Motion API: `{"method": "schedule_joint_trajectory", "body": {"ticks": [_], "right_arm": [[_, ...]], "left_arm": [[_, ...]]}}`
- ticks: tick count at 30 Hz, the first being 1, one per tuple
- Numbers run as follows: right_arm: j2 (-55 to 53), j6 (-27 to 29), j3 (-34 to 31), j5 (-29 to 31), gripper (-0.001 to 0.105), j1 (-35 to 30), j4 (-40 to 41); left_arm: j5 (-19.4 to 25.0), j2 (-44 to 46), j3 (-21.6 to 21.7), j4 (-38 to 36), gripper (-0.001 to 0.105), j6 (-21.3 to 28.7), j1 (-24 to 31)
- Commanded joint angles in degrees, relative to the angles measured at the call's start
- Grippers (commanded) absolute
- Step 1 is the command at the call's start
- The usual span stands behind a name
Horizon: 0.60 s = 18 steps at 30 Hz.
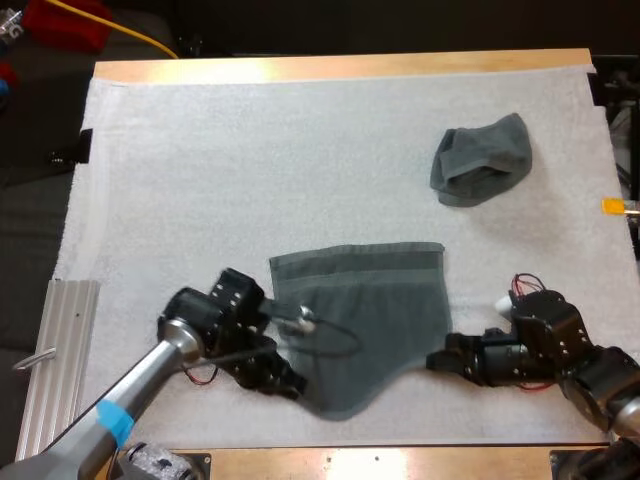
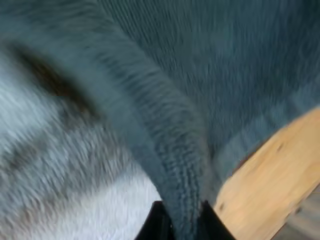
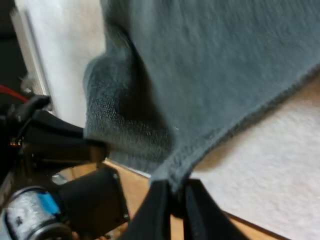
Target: Pick towel from pile, fold and stack
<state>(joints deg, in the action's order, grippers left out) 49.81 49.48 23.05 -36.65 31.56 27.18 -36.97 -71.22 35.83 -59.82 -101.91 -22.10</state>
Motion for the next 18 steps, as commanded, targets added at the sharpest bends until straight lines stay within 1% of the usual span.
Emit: {"method": "schedule_joint_trajectory", "body": {"ticks": [1,2,4,5,8,13,15,16,18], "right_arm": [[0.79,-1.35,0.4,-0.49,0.001,0.03,-2.16],[1.93,-1.77,0.4,-0.49,0.001,0.03,-3.84],[4.38,-3.3,0.4,-0.4,0.001,0.03,-7.61],[6.53,-4.79,0.4,-0.22,0.001,0.03,-11.23],[9.51,-7.17,0.4,0.94,0.001,-0.03,-16.25],[14.87,-12.06,0.4,3.09,0.001,-0.59,-25.99],[16.65,-13.39,0.4,3.73,0.001,-2.38,-28.78],[17.98,-14.48,0.4,3.63,0.001,-5.35,-30.44],[18.89,-14.7,0.4,3.42,0.001,-7.53,-31.21]], "left_arm": [[-2.47,-0.12,0.69,1.01,0.004,-0.31,1.35],[-3.62,-0.52,1.48,1.37,0.004,-0.42,2.88],[-4.2,-1.6,3.19,1.66,0.004,-0.7,5.29],[-4.37,-2.69,4.53,1.66,0.004,-0.69,6.82],[-5.31,-4.96,6.71,1.66,0.004,-0.69,8.18],[-5.39,-10.91,10.43,2.11,0.004,-0.98,8.75],[-5.39,-13.33,11.79,2.56,0.004,-2.11,8.75],[-5.39,-16.48,13.96,3.55,0.004,-4.3,8.75],[-5.39,-18.22,15.92,4.18,0.004,-6.11,8.75]]}}
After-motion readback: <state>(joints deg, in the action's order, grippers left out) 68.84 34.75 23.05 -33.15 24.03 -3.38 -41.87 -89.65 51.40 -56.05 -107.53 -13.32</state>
